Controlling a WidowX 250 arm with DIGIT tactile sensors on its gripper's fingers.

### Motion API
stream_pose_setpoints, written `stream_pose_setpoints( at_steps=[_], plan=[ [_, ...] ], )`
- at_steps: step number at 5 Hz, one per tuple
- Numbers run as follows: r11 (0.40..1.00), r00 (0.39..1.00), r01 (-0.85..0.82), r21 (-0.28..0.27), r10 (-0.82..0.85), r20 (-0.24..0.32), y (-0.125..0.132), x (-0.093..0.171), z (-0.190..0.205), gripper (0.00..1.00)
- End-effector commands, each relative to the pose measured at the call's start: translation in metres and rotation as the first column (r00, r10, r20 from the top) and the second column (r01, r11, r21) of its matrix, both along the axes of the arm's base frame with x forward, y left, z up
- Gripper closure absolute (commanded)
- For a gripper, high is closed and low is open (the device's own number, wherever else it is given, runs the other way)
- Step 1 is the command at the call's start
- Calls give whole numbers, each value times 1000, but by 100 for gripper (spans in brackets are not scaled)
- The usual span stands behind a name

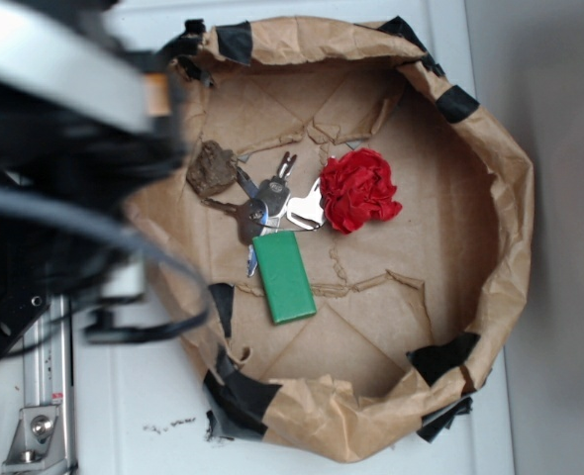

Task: Grab the green block.

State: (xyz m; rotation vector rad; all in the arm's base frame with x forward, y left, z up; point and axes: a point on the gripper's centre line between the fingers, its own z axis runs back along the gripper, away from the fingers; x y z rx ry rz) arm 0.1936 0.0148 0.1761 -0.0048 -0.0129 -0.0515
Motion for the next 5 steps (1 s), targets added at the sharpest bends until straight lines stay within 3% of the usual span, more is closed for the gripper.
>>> stream_pose_setpoints(
  at_steps=[1, 2, 3, 5],
  plan=[
    [951, 968, 246, 189, -252, 9, -8, 53, -33, 0],
    [861, 877, 464, 208, -479, 25, -28, 53, -59, 0],
    [789, 808, 570, 227, -589, 17, -36, 57, -84, 0],
    [672, 666, 738, 71, -741, 84, -37, 51, -113, 0]
  ],
)
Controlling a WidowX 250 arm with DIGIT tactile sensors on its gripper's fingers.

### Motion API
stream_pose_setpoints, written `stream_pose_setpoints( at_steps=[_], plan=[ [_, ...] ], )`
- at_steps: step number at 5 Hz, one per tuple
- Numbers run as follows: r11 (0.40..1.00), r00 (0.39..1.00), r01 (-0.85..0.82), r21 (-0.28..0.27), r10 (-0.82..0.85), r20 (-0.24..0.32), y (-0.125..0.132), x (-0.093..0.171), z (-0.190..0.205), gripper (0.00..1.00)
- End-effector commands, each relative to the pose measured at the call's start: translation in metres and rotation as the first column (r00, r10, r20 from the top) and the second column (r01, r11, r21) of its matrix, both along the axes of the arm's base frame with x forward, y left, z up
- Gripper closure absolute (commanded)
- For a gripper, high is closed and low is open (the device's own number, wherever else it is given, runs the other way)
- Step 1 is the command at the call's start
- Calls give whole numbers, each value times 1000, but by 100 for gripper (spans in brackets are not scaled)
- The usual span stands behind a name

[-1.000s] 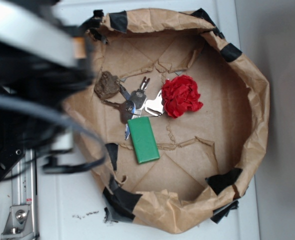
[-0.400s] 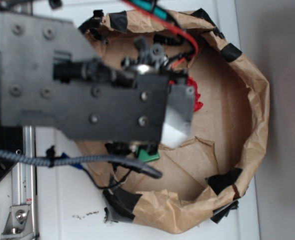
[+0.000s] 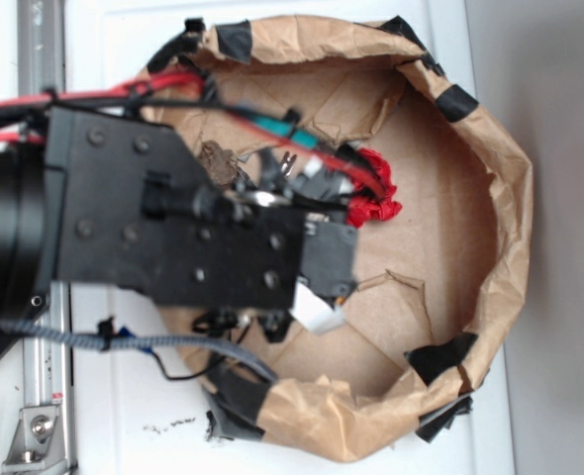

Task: Grab the green block.

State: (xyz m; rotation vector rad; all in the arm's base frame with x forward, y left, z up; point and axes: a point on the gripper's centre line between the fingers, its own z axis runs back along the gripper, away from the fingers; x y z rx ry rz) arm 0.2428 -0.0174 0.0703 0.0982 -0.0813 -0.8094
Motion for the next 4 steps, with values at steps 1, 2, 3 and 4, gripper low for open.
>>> stream_pose_setpoints(
  at_steps=[1, 2, 3, 4],
  plan=[
    [985, 982, 140, -100, -150, -112, -14, 3, -30, 0],
    [979, 976, 183, -88, -192, -107, -18, 5, -45, 0],
    [969, 967, 245, -25, -246, -70, -24, 7, -53, 0],
    [973, 971, 232, -1, -232, -51, -26, 12, -50, 0]
  ],
)
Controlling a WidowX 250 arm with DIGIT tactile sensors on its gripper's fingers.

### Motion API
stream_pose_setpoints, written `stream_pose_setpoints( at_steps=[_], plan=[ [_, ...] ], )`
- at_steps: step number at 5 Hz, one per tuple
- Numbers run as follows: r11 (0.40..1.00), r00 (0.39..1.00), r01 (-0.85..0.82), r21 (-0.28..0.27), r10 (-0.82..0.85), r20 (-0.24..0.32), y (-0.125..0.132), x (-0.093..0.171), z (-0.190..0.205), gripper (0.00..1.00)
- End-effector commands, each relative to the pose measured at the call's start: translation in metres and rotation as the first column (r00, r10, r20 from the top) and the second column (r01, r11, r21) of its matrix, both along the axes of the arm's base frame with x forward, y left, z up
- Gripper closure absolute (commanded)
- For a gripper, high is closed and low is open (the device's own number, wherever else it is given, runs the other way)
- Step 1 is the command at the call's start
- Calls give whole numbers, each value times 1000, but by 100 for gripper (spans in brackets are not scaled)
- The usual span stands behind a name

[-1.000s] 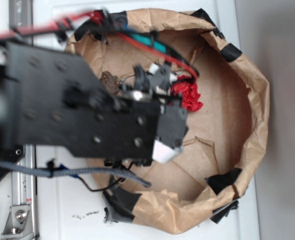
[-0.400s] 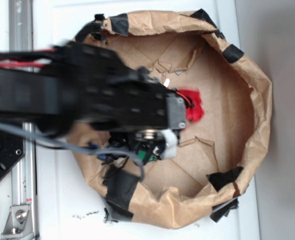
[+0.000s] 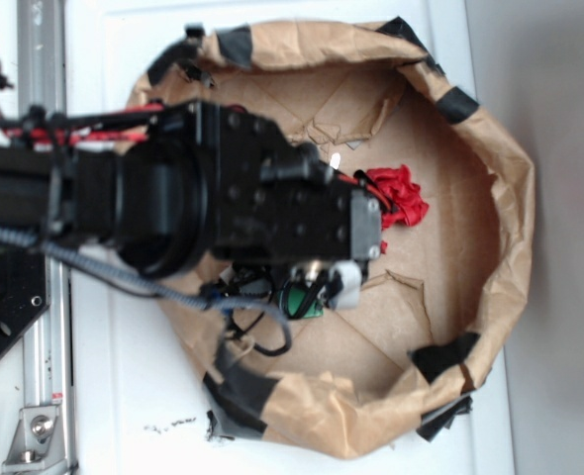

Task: Grab the green block.

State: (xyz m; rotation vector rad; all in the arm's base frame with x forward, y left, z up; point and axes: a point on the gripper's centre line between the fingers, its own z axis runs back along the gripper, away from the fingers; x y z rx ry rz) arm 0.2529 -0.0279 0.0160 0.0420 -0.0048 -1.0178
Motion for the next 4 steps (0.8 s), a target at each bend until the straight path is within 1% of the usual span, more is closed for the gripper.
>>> stream_pose_setpoints(
  at_steps=[1, 2, 3, 4],
  plan=[
    [1000, 997, -15, -11, 15, 77, -12, 7, 26, 0],
    [999, 994, -8, -40, 12, 110, -3, 7, 63, 0],
    [996, 988, 17, -92, -2, 156, 1, 6, 89, 0],
    [991, 978, 120, -57, -108, 180, -9, 5, 78, 0]
  ],
)
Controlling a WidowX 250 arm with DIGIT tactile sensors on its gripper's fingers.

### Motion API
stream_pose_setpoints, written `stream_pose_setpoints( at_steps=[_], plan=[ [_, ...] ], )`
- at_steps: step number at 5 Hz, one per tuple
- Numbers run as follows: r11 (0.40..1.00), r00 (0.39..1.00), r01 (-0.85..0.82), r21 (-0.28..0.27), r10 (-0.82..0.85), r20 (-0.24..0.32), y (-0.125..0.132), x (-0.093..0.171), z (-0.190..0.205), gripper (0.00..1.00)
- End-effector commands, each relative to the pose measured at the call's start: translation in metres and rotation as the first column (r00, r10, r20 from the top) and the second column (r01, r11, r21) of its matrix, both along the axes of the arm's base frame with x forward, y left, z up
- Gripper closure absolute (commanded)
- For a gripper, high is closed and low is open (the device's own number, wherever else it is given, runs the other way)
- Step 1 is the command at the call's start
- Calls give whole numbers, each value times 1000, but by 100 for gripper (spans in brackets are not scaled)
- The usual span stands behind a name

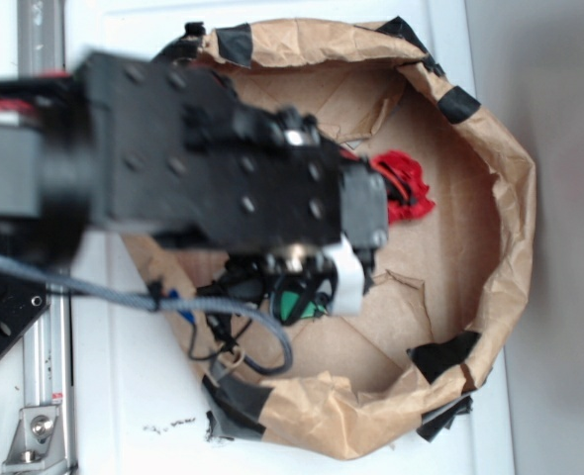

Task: Grab the green block.

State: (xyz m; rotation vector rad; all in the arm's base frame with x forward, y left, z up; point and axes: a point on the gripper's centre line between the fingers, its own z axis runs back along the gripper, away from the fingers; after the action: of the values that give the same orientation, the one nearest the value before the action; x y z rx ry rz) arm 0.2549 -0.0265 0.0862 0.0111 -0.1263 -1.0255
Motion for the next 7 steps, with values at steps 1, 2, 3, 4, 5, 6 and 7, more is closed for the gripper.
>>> stream_pose_setpoints(
  at_steps=[1, 2, 3, 4, 5, 6, 7],
  plan=[
    [974, 973, 225, 26, -225, 39, -21, 2, -15, 0],
    [967, 967, 253, -1, -253, 8, -22, 2, -28, 0],
    [955, 952, 292, -54, -296, -80, -24, -3, -41, 0],
    [953, 947, 297, -60, -302, -106, -24, -7, -48, 0],
    [968, 963, 251, -8, -251, -103, -20, -1, -64, 0],
    [989, 989, 137, 61, -133, -71, -13, 7, -67, 100],
    [990, 996, -87, 112, 84, 33, -2, 18, -57, 100]
  ],
)
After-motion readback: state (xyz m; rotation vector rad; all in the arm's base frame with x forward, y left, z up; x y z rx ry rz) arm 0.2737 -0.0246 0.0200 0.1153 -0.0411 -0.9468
